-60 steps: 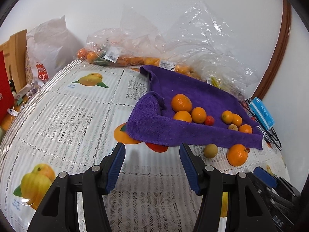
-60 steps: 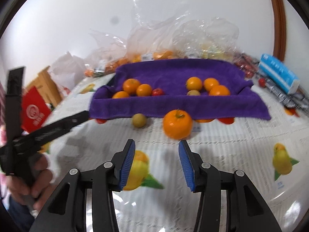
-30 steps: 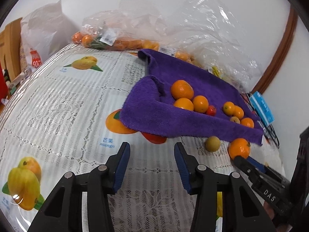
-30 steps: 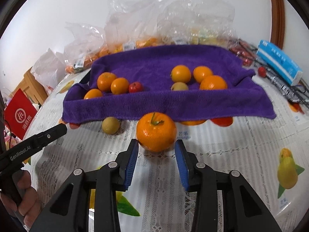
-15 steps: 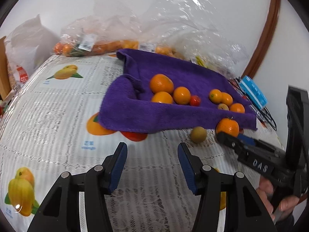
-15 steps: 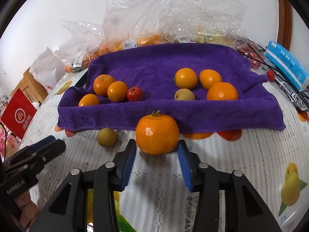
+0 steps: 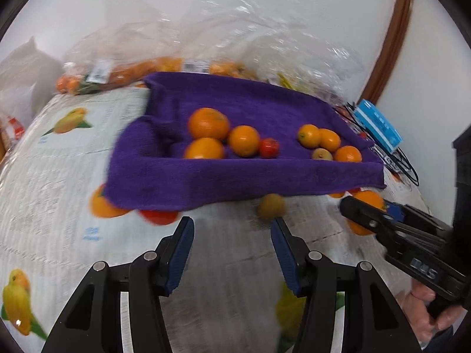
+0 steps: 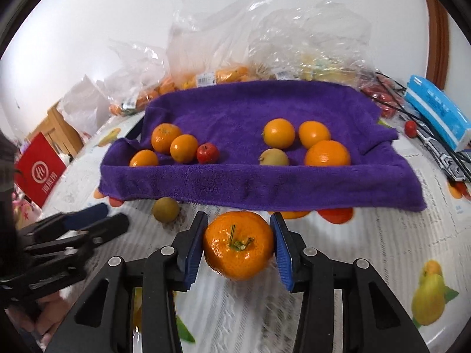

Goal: Organize fruits
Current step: 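Close right tool on a mandarin while left tool grasps a yellow-green fruit, then lower both fruits onto the purple towel and open both tools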

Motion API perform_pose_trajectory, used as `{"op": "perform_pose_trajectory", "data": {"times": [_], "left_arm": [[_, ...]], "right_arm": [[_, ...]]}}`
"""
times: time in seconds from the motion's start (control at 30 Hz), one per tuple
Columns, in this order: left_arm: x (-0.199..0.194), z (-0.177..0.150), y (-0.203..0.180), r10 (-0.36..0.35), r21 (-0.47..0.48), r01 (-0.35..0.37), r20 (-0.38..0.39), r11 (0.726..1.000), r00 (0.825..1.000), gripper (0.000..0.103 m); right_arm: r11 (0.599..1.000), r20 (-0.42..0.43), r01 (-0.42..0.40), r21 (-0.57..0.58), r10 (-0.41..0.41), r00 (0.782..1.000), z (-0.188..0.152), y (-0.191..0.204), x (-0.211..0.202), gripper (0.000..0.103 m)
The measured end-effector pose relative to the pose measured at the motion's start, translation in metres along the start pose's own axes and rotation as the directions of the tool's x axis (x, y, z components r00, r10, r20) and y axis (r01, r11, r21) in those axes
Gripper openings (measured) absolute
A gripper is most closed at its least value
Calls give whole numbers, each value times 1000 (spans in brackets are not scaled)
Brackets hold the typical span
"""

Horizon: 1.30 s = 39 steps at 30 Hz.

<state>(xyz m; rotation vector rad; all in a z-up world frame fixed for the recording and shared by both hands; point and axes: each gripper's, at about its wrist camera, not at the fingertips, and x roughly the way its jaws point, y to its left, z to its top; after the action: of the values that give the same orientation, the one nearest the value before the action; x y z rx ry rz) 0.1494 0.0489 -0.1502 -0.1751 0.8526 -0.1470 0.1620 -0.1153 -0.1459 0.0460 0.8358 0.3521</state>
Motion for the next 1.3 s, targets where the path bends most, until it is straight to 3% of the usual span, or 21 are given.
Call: {"op": "perform_pose_trajectory", "data": {"times": [0.13,0.17,0.23,0.27,0.33,0.57,0.8,0.93,1.13,1.3], "left_arm": [[18,5,-23,14,55,-12,-38,998,999,52],[21,6,-30,49,84,-46,-37,995,998,50],[26,9,-37,51,98,-47,-41,994,998,46],[27,10,-40,62,97,-58,-40,994,997,41],[30,13,-42,97,104,-92,-40,990,995,22],[20,14,-40,32,105,-29,-25,994,999,23],[-9,36,-32,20,58,-23,47,998,999,23],[-20,59,-23,57,21,-60,120,998,991,23],[-7,84,-17,54,-39,-49,145,998,988,23],[20,89,-28,9,-65,1,162,998,987,23]], "right_arm": [[1000,32,21,-3,-21,999,0,-18,-25,43],[1000,37,27,-3,-27,999,0,-21,-29,43],[999,50,42,2,-42,998,-1,-30,-37,43],[999,54,45,6,-45,998,-1,-35,-39,43],[999,55,51,17,-52,997,-3,-42,-41,43],[997,69,60,53,-64,996,-3,-58,-46,43],[997,141,53,51,-59,988,27,-63,-53,43],[998,174,57,32,-62,983,48,-63,-53,43],[997,207,81,-1,-79,975,82,-64,-37,44],[997,198,71,38,-77,977,97,-75,-16,44]]}}
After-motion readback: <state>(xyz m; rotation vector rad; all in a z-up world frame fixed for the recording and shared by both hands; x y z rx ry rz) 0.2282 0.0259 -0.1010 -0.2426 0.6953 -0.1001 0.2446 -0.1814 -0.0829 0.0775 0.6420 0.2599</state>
